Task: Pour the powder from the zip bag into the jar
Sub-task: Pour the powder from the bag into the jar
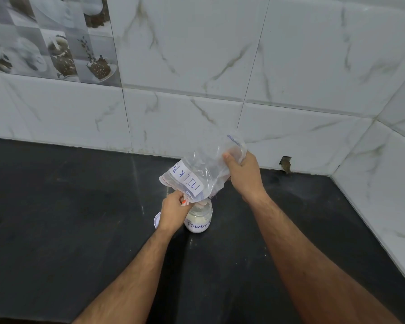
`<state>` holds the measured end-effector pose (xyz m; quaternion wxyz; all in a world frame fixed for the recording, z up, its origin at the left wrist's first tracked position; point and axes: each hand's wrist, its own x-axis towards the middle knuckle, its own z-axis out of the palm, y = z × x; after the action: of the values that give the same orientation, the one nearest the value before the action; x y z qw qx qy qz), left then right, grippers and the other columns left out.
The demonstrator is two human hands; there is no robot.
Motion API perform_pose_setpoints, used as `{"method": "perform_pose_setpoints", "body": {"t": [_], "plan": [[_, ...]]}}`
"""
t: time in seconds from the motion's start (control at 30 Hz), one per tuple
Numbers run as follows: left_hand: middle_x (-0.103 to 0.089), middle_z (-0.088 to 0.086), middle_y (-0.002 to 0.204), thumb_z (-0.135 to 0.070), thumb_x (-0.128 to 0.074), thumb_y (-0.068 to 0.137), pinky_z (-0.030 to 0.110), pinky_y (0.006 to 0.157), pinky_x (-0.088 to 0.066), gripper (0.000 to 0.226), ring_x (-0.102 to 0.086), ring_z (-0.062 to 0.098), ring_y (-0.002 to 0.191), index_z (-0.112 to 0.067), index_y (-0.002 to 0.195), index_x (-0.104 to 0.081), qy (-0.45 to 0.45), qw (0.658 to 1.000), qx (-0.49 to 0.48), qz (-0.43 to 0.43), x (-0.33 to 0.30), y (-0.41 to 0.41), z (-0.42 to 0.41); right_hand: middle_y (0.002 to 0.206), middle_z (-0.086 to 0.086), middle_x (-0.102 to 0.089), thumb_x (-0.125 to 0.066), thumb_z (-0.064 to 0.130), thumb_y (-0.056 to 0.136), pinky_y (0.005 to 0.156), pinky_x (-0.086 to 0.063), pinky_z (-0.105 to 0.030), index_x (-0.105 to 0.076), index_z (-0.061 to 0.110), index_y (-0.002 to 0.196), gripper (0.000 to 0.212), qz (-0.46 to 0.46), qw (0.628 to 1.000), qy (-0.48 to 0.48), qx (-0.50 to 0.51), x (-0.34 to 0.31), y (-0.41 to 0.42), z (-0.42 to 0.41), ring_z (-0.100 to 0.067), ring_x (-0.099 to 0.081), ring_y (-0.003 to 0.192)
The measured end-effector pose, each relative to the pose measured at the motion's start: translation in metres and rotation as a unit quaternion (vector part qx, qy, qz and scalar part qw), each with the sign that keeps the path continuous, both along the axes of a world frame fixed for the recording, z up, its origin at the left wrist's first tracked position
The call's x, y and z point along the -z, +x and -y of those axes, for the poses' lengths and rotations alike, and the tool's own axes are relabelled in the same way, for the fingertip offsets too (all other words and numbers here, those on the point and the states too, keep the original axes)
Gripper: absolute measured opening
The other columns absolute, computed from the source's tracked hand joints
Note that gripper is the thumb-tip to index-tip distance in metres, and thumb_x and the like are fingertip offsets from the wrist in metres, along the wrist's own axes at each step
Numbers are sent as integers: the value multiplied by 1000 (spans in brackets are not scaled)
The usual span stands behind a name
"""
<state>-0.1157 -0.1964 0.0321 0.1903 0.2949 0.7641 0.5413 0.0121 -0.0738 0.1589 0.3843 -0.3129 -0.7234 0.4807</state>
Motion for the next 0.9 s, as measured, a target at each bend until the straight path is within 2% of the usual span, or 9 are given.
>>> {"method": "perform_pose_setpoints", "body": {"t": [0.17, 0.33, 0.47, 0.57, 0.63, 0.73, 0.8, 0.9], "plan": [[-75, -1, 95, -30, -68, 85, 52, 88, -57, 14, -70, 26, 97, -19, 94, -66, 13, 1000, 15, 23, -3, 1, 3, 96, -2, -78, -57, 29, 92, 83, -61, -54, -73, 18, 101, 22, -3, 1000, -17, -24, -7, -5, 1, -22, -75, 92], [-76, -4, 94, -17, -79, 80, 43, 87, -57, 21, -71, 20, 93, -18, 98, -70, 27, 999, 2, 23, -13, 3, 4, 96, -1, -78, -57, 31, 90, 83, -61, -55, -72, 19, 102, 23, 10, 999, -15, -32, -12, -11, 2, -22, -75, 91], [-77, -1, 92, -25, -78, 81, 47, 86, -58, 18, -71, 24, 93, -20, 96, -70, 19, 1000, 3, 24, -12, 1, 7, 93, -4, -78, -57, 35, 87, 81, -61, -56, -72, 18, 97, 25, 16, 999, -21, -32, -9, -11, 0, -25, -75, 90], [-74, -1, 90, -31, -69, 86, 55, 85, -56, 12, -69, 28, 93, -21, 93, -66, 9, 1000, 3, 9, -3, -3, 4, 97, -5, -78, -58, 34, 88, 81, -61, -56, -73, 14, 102, 28, 5, 999, -28, -37, -9, -12, 1, -25, -75, 93], [-74, -4, 90, -29, -67, 87, 55, 85, -56, 8, -69, 27, 93, -24, 93, -65, 11, 1000, 0, 6, -2, -3, 2, 100, -4, -77, -57, 33, 89, 84, -61, -55, -72, 14, 105, 29, -1, 999, -29, -40, -10, -13, 1, -24, -75, 96], [-76, -5, 93, -21, -77, 82, 45, 87, -57, 21, -71, 19, 93, -18, 101, -68, 27, 999, -1, 25, -13, 5, 3, 94, -3, -77, -57, 31, 92, 82, -61, -54, -72, 18, 97, 20, 0, 999, -22, -39, -10, -14, -1, -23, -75, 91], [-76, -3, 94, -15, -81, 78, 45, 88, -57, 28, -71, 18, 92, -15, 103, -68, 32, 999, -5, 30, -14, 5, 3, 90, -1, -76, -57, 27, 94, 82, -61, -55, -71, 19, 94, 16, 0, 999, -18, -34, -8, -13, -2, -24, -75, 89], [-76, -7, 93, -22, -84, 73, 44, 87, -57, 31, -71, 13, 91, -18, 100, -69, 34, 999, 7, 34, -13, 5, 3, 93, -3, -77, -58, 27, 93, 84, -61, -55, -72, 16, 98, 19, -7, 999, -31, -25, -3, -10, -6, -24, -76, 90]]}}
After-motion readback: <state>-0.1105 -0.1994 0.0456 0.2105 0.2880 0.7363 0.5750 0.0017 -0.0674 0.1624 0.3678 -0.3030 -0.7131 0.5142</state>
